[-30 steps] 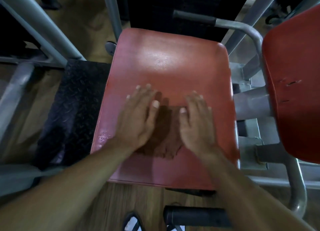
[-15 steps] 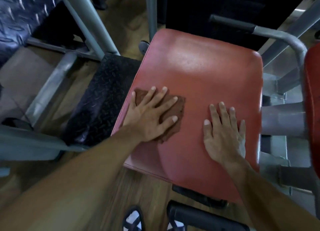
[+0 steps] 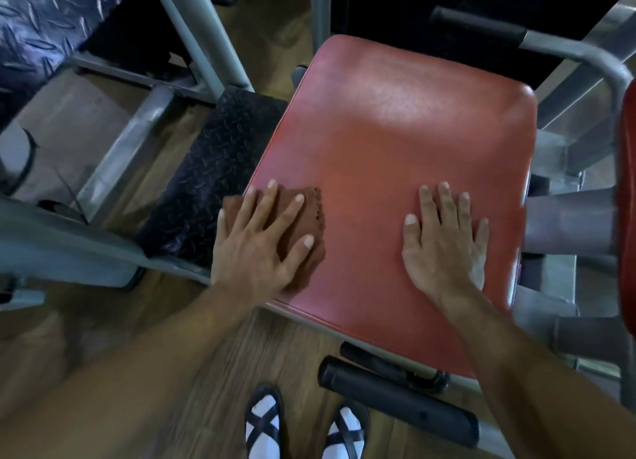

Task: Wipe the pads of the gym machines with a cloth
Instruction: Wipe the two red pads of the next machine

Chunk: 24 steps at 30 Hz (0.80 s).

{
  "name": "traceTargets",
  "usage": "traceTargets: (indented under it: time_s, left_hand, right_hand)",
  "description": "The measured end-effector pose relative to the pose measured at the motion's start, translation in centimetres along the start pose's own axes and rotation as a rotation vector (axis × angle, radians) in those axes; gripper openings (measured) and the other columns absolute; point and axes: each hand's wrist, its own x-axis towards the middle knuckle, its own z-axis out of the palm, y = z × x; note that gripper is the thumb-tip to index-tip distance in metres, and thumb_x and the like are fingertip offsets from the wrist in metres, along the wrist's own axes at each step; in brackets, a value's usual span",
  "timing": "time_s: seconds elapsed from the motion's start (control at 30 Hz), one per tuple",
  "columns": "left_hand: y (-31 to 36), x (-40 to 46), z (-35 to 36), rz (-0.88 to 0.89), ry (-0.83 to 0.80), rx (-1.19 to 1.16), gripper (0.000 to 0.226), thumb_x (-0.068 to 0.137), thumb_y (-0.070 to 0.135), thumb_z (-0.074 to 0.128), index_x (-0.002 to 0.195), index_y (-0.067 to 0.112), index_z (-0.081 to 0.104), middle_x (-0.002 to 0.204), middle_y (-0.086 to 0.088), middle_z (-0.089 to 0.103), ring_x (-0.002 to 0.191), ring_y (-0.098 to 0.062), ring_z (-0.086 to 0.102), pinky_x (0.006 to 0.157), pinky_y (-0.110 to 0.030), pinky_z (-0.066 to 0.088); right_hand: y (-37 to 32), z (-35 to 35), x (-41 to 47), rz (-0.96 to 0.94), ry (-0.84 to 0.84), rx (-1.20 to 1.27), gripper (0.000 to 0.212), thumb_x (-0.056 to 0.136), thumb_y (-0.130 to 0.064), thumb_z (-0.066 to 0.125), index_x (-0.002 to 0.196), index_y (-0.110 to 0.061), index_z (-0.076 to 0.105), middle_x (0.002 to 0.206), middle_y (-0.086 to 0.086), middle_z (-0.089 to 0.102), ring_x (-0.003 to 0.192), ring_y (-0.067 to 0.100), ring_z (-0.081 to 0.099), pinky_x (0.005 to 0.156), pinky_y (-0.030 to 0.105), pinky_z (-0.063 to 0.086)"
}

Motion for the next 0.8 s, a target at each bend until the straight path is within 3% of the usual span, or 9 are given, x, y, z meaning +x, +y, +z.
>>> traceTargets:
  time_s: [0.13, 0.2, 0.3, 0.4, 0.5, 0.63, 0.7, 0.73, 0.8]
  left_hand:
    - [0.4, -2.9, 1.2, 0.064, 0.100, 0.011, 0.064, 0.095, 0.068, 0.027, 0.149, 0.037, 0.039, 0.162, -0.001, 0.025, 0.150, -0.027, 0.023, 0.112, -0.067, 0.019]
    - [1.5, -2.7, 1.2, 0.121, 0.073, 0.052, 0.063, 0.094, 0.065, 0.032, 0.149, 0.036, 0.041, 0.163, -0.001, 0.025, 0.150, -0.028, 0.024, 0.112, -0.069, 0.019]
    - [5.2, -2.2, 1.1, 0.241, -0.057, 0.044, 0.065, 0.093, 0.066, 0.030, 0.152, 0.037, 0.033, 0.165, -0.002, 0.018, 0.151, -0.028, 0.017, 0.113, -0.071, 0.013]
    - [9.5, -1.2, 1.0, 0.320, -0.153, 0.009, 0.066, 0.095, 0.067, 0.018, 0.155, 0.038, 0.020, 0.167, -0.002, 0.004, 0.153, -0.027, 0.001, 0.114, -0.070, -0.001]
    - [12.7, -0.4, 0.8, 0.330, -0.171, -0.267, 0.056, 0.103, 0.052, 0.021, 0.155, 0.033, 0.019, 0.167, 0.003, -0.004, 0.152, -0.018, -0.011, 0.118, -0.060, -0.010]
    - [12.8, 1.0, 0.2, 0.124, 0.043, -0.856, 0.044, 0.104, 0.025, 0.035, 0.147, 0.019, 0.041, 0.165, 0.000, 0.014, 0.151, -0.012, 0.006, 0.123, -0.028, 0.005]
    - [10.9, 1.4, -0.7, 0.078, 0.174, -0.858, 0.039, 0.101, 0.019, 0.039, 0.137, 0.013, 0.052, 0.158, -0.006, 0.032, 0.144, -0.009, 0.023, 0.116, -0.011, 0.012]
    - [9.5, 1.8, -1.1, 0.061, 0.210, -0.807, 0.038, 0.100, 0.019, 0.039, 0.135, 0.011, 0.054, 0.155, -0.007, 0.037, 0.140, -0.009, 0.029, 0.114, -0.009, 0.015]
    - [6.2, 2.7, -1.4, 0.076, 0.192, -0.618, 0.044, 0.100, 0.024, 0.038, 0.140, 0.010, 0.050, 0.155, -0.007, 0.038, 0.140, -0.018, 0.034, 0.116, -0.019, 0.019]
  right_hand:
    - [0.2, -0.1, -0.2, -0.025, 0.010, 0.045, 0.058, 0.103, -0.048, 0.014, 0.158, -0.033, 0.004, 0.168, -0.006, -0.004, 0.154, 0.020, -0.012, 0.123, 0.049, -0.007]
    - [0.4, -0.3, -0.2, -0.036, 0.026, 0.150, 0.057, 0.104, -0.045, 0.018, 0.158, -0.032, 0.011, 0.168, -0.007, 0.003, 0.154, 0.017, -0.008, 0.122, 0.046, -0.009]
    - [0.8, -0.9, -0.6, -0.002, 0.106, 0.451, 0.050, 0.106, -0.035, 0.030, 0.155, -0.028, 0.028, 0.165, -0.006, 0.021, 0.153, 0.014, 0.008, 0.124, 0.042, -0.003]
    - [0.8, -1.9, -1.4, 0.056, 0.189, 0.708, 0.044, 0.107, -0.029, 0.036, 0.150, -0.026, 0.039, 0.157, -0.003, 0.036, 0.147, 0.016, 0.027, 0.122, 0.039, 0.017]
    - [0.3, -2.9, -3.3, 0.080, 0.233, 0.838, 0.041, 0.107, -0.029, 0.036, 0.147, -0.026, 0.043, 0.151, -0.003, 0.044, 0.139, 0.015, 0.038, 0.112, 0.030, 0.027]
    - [-1.3, -1.5, -6.3, -0.043, 0.169, 0.673, 0.051, 0.104, -0.042, 0.025, 0.147, -0.022, 0.043, 0.153, -0.002, 0.042, 0.143, 0.018, 0.033, 0.119, 0.037, 0.021]
    - [-2.3, -0.2, -7.1, -0.216, 0.162, 0.333, 0.058, 0.100, -0.043, 0.024, 0.147, -0.017, 0.044, 0.157, 0.006, 0.039, 0.148, 0.026, 0.028, 0.121, 0.044, 0.011]
    - [-3.0, 0.3, -7.2, -0.280, 0.156, 0.152, 0.060, 0.097, -0.043, 0.026, 0.148, -0.016, 0.044, 0.158, 0.009, 0.037, 0.149, 0.030, 0.026, 0.121, 0.049, 0.005]
    - [-4.8, 1.0, -7.2, -0.310, 0.131, -0.048, 0.065, 0.097, -0.047, 0.028, 0.150, -0.012, 0.040, 0.161, 0.013, 0.030, 0.151, 0.036, 0.019, 0.119, 0.055, -0.007]
